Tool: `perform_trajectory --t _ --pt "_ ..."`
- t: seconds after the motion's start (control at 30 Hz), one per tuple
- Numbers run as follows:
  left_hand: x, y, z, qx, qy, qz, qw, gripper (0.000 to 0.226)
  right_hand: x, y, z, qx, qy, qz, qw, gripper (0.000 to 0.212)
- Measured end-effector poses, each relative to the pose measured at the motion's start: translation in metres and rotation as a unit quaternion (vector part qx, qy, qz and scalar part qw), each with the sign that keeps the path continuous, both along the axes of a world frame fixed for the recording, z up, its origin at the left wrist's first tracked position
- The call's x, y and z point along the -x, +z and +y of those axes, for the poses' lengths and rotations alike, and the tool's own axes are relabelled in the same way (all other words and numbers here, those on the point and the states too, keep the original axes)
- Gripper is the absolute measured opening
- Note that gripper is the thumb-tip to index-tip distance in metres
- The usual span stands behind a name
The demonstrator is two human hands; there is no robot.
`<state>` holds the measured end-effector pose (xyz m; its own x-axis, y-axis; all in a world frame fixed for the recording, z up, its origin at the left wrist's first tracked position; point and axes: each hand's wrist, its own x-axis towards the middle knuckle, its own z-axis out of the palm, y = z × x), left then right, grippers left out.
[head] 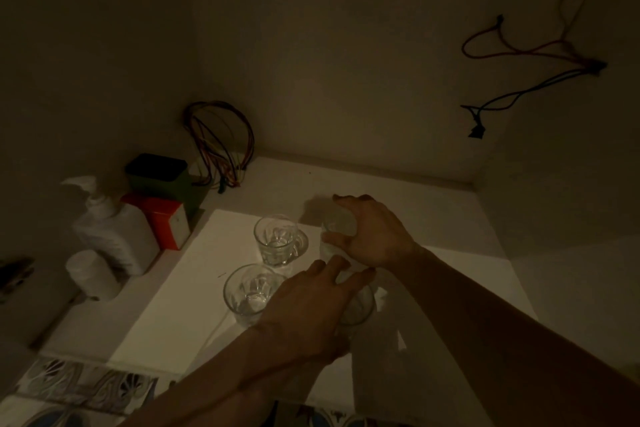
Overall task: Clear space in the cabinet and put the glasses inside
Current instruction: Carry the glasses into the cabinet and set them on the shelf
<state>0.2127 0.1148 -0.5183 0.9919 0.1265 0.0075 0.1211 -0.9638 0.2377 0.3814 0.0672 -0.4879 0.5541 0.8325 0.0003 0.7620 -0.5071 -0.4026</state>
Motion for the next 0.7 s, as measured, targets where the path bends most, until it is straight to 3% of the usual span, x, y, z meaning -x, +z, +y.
perform_trajectory --t 0.1,0.2,0.37,0.5,0.7 --pt "0.008 0.002 0.001 0.026 0.017 -0.020 0.999 0.108 0.004 0.004 -0.004 -0.010 -0.026 -0.008 1.000 0.067" --pt "0.022 0.008 0.008 0.039 0.061 -0.053 0.996 0.094 0.006 0.008 -0.010 -0.029 -0.075 -0.023 0.996 0.056" --pt "0.043 0.024 0.029 0.013 0.145 -0.099 0.984 0.081 -0.001 0.013 -0.039 -0.029 -0.176 -0.021 0.984 0.063" --pt "0.048 0.032 0.049 -0.003 0.201 -0.047 0.979 0.085 -0.006 0.004 -0.066 0.071 -0.199 -0.038 0.977 0.059" --pt "0.035 0.033 0.049 -0.015 0.198 0.020 0.980 0.101 0.018 -0.011 -0.081 0.097 -0.162 -0.031 0.982 0.061"
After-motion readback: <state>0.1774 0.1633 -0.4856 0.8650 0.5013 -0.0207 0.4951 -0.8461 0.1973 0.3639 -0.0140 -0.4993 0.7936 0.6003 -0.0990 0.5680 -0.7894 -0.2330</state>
